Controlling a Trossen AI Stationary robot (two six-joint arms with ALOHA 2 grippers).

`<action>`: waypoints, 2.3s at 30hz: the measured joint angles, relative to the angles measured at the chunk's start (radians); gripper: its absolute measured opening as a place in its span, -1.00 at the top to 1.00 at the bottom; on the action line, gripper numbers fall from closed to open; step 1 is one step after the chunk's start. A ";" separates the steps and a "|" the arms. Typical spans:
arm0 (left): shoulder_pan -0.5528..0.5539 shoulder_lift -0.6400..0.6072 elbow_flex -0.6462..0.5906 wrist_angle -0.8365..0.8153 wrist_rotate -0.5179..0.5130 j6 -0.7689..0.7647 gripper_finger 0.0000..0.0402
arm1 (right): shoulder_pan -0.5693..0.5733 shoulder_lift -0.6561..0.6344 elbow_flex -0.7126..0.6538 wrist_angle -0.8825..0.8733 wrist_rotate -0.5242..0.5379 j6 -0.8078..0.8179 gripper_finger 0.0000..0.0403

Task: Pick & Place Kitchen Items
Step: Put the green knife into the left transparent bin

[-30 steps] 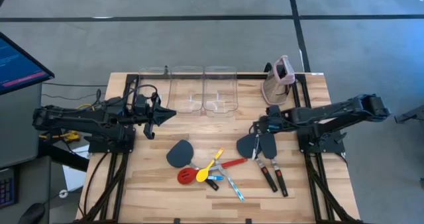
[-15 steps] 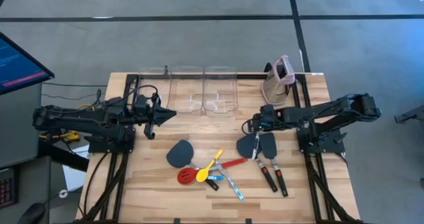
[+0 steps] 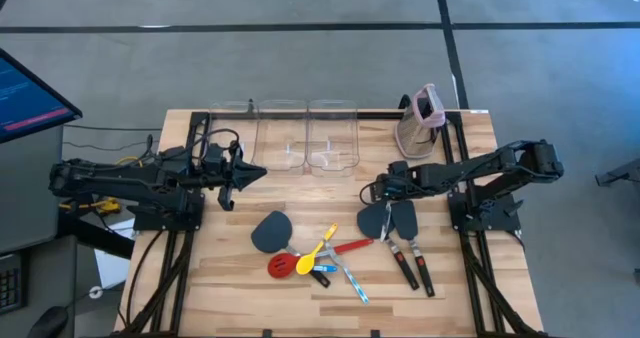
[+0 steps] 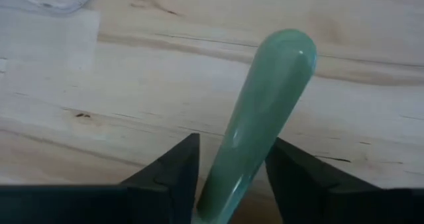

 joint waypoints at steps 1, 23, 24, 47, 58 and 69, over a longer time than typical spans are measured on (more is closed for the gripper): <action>0.000 0.000 0.000 -0.001 0.000 0.000 0.99 | 0.000 0.000 0.000 0.000 0.000 -0.001 0.35; 0.000 0.000 0.000 -0.008 -0.002 0.000 0.99 | -0.005 -0.231 0.000 0.035 0.050 -0.098 0.88; 0.000 0.000 0.000 -0.008 -0.002 0.000 0.99 | -0.003 -0.251 0.000 0.048 0.059 -0.112 0.90; 0.000 0.000 0.000 -0.007 0.000 0.000 0.99 | -0.005 -0.573 0.000 0.586 0.162 -0.550 0.90; 0.000 0.000 0.000 -0.006 0.001 0.000 0.99 | -0.004 -0.573 0.000 0.795 0.162 -0.714 0.90; 0.000 0.000 0.000 -0.002 -0.021 0.008 0.99 | -0.003 -0.512 0.000 0.972 0.161 -0.941 0.90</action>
